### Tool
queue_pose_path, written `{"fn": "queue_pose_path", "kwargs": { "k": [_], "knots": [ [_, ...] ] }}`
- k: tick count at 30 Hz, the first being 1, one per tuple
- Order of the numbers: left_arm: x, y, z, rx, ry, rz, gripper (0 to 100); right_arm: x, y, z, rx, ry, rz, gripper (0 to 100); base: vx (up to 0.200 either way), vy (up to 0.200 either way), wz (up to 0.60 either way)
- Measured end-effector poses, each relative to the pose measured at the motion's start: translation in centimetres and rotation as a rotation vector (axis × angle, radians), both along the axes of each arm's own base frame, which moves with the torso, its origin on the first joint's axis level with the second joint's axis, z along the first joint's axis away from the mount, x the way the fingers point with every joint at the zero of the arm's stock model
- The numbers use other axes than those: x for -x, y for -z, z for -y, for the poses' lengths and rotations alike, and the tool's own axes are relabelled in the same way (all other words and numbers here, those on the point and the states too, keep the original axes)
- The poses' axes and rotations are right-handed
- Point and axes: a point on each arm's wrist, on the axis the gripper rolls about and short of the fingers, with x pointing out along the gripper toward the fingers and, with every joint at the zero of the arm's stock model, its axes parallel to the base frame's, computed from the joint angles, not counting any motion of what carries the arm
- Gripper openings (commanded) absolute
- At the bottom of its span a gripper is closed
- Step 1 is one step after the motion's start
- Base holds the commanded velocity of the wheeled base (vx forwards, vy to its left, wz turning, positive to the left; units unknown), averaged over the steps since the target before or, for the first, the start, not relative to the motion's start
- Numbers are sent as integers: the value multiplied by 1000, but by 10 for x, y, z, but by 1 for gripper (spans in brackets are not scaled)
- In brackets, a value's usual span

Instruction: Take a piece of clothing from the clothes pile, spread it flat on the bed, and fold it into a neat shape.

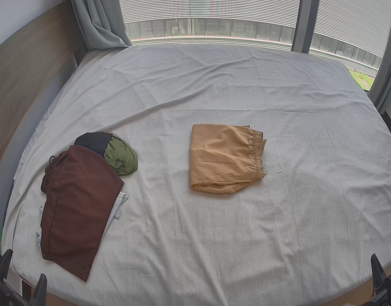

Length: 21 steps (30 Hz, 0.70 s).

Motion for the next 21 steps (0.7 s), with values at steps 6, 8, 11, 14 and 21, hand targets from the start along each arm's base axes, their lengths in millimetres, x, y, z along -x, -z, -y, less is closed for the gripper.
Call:
{"fn": "queue_pose_path", "kwargs": {
  "k": [6,8,11,14,21],
  "knots": [
    [0,6,-4,7,-161,-58,100,1,2,0,-31,37,1,100,0,0,0],
    [0,7,-4,10,-162,-65,100,2,2,0,-34,39,1,100,0,0,0],
    [0,7,-4,16,-161,-67,100,2,2,0,-32,38,4,100,0,0,0],
    [0,7,-4,21,-159,-67,100,2,2,0,-16,24,6,100,0,0,0],
    [0,7,-4,9,-152,-66,100,2,2,0,-16,23,6,100,0,0,0]
  ]
}}
